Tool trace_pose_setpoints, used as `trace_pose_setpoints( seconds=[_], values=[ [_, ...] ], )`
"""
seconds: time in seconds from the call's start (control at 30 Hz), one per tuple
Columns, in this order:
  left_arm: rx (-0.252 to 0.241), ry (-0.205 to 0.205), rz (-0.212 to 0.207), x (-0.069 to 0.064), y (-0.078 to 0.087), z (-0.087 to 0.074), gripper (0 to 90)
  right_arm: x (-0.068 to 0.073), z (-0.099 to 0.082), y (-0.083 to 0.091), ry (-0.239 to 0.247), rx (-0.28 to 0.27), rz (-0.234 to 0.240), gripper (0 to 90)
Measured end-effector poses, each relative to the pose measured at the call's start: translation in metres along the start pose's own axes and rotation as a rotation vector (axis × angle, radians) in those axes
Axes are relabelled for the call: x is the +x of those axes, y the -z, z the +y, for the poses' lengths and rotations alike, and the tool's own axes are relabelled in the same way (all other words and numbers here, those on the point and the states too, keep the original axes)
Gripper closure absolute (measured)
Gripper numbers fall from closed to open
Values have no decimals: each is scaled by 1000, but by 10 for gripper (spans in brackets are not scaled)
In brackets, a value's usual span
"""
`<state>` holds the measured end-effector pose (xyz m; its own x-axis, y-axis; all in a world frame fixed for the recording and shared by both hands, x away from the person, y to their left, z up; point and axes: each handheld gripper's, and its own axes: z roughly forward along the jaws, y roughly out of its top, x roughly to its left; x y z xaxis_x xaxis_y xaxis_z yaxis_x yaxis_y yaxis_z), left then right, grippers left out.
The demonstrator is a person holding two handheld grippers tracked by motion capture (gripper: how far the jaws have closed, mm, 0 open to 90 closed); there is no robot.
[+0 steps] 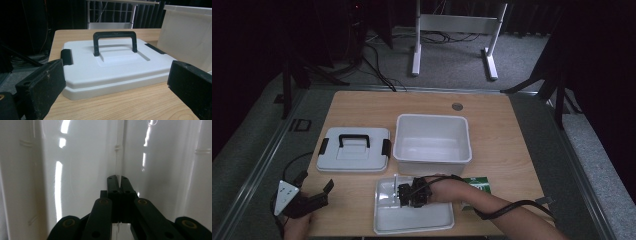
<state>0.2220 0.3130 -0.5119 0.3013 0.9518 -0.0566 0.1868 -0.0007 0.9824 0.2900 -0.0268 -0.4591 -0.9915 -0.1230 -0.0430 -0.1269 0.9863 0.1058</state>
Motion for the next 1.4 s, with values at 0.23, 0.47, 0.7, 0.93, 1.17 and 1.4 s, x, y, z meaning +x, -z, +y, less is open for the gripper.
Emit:
trace_pose_setpoints(
  seconds=[0.23, 0.47, 0.7, 0.93, 1.17, 1.4],
  values=[
    [1, 0, 0, 0, 0, 0, 13, 0, 0, -3, -9, -6, -8, 882],
    [1, 5, -3, 0, 0, 0, 13, 1, -2, 8, -17, -13, 15, 596],
    [2, 6, -4, 0, 0, 0, 13, 7, -16, 41, -2, -71, 34, 354],
    [2, 8, -4, 0, 0, 0, 13, 6, -50, 68, -57, -114, 4, 329],
    [5, 6, -3, 0, -1, 0, 13, 6, -86, 82, -104, -121, -11, 299],
    [4, 8, -4, 0, -1, 0, 13, 9, -116, 92, -159, -157, -29, 281]
  ],
)
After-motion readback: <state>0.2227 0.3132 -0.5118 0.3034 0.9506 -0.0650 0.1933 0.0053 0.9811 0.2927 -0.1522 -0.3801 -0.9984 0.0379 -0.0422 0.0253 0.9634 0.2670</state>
